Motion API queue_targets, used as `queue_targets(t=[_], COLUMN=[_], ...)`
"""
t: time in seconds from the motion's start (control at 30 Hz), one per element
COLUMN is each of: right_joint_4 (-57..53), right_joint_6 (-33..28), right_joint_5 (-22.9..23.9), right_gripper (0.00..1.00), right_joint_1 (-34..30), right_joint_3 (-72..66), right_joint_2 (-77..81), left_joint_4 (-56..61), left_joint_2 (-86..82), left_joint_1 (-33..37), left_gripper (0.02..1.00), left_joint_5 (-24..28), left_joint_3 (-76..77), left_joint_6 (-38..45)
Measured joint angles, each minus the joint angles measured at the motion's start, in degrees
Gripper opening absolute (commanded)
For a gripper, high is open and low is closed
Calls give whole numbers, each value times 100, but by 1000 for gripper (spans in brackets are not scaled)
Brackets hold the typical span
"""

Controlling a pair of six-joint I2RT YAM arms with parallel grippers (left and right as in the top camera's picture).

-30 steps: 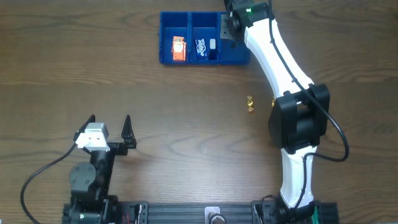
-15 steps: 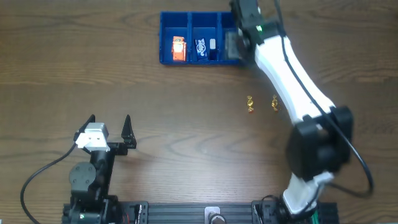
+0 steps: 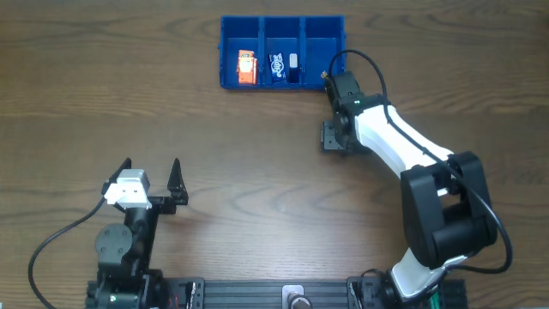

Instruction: Sort Candies Into Trays

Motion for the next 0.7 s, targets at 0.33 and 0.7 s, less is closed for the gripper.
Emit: queue_targets(t=[0.33,0.7], right_joint_4=[208,275], right_joint_6=[61,111], right_joint_5=[-17,-20], right_gripper=[553,270], right_joint_1=[-166,-166], right_joint_3=[-2,-2], right_joint_2=[212,212], left_joint_4=[0,0], left_joint_2=[0,0], left_joint_1=[0,0], left_gripper=[998,998], left_joint_5=[2,0], left_joint_3=[0,0], left_joint_6=[0,0])
